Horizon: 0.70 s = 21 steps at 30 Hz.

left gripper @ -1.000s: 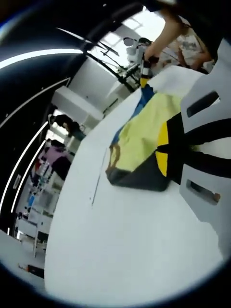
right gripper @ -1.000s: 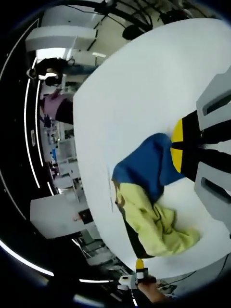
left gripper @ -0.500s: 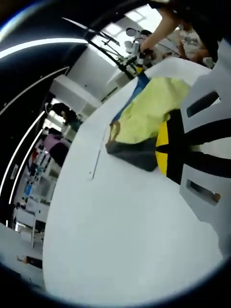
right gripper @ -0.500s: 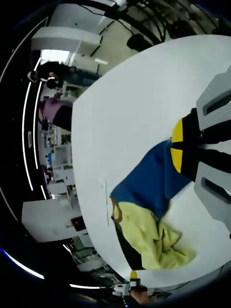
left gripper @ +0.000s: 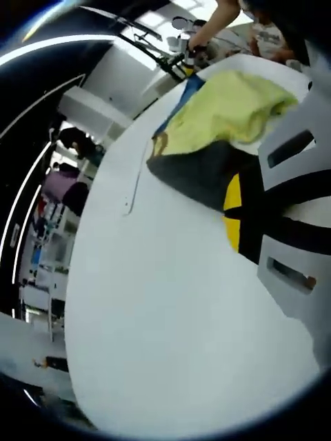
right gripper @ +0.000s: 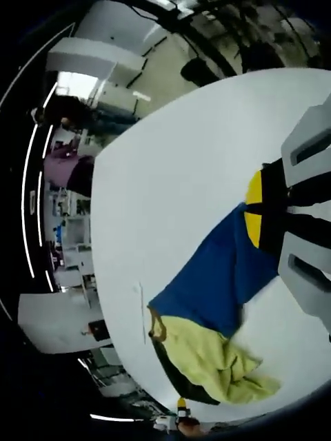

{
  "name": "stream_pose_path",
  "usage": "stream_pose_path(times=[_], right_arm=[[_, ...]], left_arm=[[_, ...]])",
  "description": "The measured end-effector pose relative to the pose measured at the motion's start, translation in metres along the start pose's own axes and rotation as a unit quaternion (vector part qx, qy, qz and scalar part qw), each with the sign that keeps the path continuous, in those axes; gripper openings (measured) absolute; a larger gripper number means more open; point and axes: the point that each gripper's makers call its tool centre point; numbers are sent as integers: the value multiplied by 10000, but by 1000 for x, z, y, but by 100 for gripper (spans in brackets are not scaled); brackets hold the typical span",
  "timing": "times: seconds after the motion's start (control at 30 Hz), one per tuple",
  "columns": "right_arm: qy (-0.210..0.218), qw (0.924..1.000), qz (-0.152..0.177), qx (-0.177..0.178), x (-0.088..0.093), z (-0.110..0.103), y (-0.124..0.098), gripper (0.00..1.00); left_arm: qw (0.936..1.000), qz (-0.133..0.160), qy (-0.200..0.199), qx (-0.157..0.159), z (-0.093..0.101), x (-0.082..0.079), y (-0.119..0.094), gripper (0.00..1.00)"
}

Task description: Fold the garment on the visible template until the final outline fits inside the template.

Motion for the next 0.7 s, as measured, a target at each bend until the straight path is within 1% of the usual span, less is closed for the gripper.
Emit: stream_pose_path(times=[0.13, 0.17, 0.23, 0.27, 0.3, 0.37, 0.43, 0.53, 0.7], right_arm=[[-123, 9998, -114, 83, 2, 7, 6, 0], [-151, 9997, -141, 108, 2, 9, 8, 0], [-228, 9995, -101, 181, 0, 13, 12, 0], [-368, 9990, -78, 259, -2, 16, 14, 0], [-494, 9982, -114, 330, -3, 18, 17, 0], [-528, 9972, -207, 490, -2, 25, 22, 0], [-676, 9952, -305, 637, -2, 31, 26, 0], [-693, 9946, -355, 691, -3, 36, 30, 0], [-798, 9927, -448, 786, -5, 44, 36, 0]], left_arm=[[9994, -59, 10, -332, -18, -3, 4, 0], [9992, -12, -33, -408, -24, -6, 6, 0], [9989, -1, -80, -457, -28, -8, 7, 0], [9988, -18, -40, -481, -29, -9, 9, 0], [9986, -56, 18, -527, -32, -9, 11, 0], [9978, -133, 112, -645, -36, -11, 15, 0], [9971, -133, 104, -743, -39, -13, 17, 0], [9968, -107, -43, -792, -45, -15, 20, 0], [9958, -173, 5, -897, -51, -15, 24, 0]])
Point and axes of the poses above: the point that each gripper's makers call its tool centre point, and the gripper's own axes: y roughly forward along the fingers, z roughly to its right, x roughly out of its underside, and after that the axes turned 12 degrees about -z, right-handed
